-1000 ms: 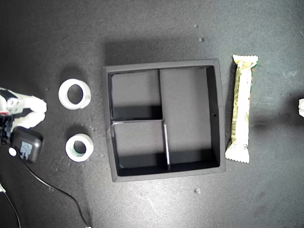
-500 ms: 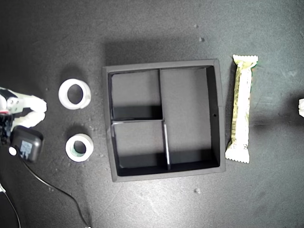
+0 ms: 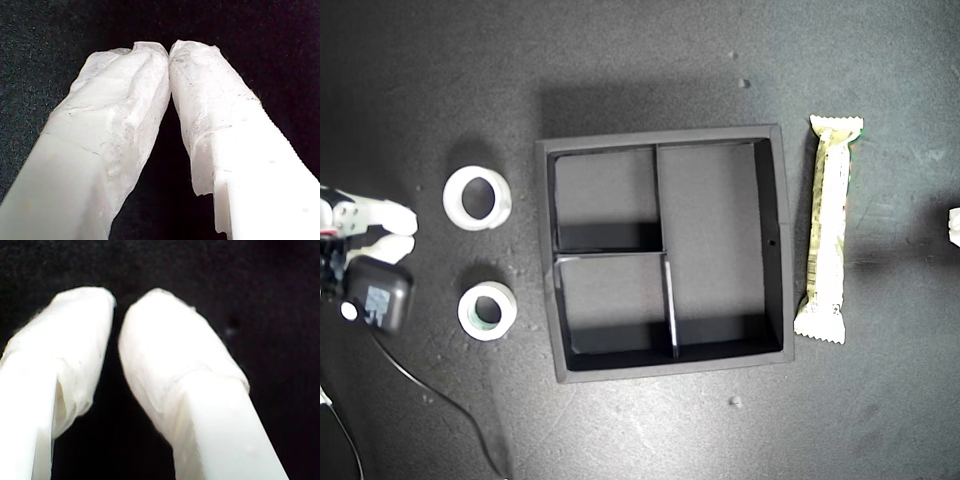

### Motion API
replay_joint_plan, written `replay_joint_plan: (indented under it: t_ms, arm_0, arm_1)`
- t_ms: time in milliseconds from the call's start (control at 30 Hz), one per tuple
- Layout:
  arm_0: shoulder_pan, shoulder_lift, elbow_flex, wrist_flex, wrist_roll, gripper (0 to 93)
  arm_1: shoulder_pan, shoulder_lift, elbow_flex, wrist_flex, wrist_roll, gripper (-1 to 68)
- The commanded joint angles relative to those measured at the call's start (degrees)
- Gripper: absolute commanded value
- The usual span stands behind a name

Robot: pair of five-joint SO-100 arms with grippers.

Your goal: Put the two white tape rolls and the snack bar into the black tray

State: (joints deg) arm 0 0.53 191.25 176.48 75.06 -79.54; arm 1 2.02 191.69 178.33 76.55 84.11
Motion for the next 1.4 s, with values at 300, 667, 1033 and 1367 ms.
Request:
replay_joint_plan:
  t_ms: [300, 667, 1033, 1367]
  arm_0:
    - [1.8, 2.8, -3.3, -10.4, -6.4, 0.0]
    - [-6.3, 2.7, -16.8, -39.6, 14.5, 0.0]
    - [-6.5, 2.7, 3.3, -85.4, 37.5, 0.0]
    - [-7.5, 2.7, 3.3, -79.6, 41.2, 2.1]
  arm_1:
    - [15.6, 0.3, 0.7, -12.2, -1.9, -0.3]
    - [21.1, 0.2, 0.7, -36.3, -1.9, -0.4]
    - [20.6, 0.2, 0.7, -44.4, 0.5, -0.4]
    - [20.0, 0.2, 0.7, -44.3, 0.2, -0.4]
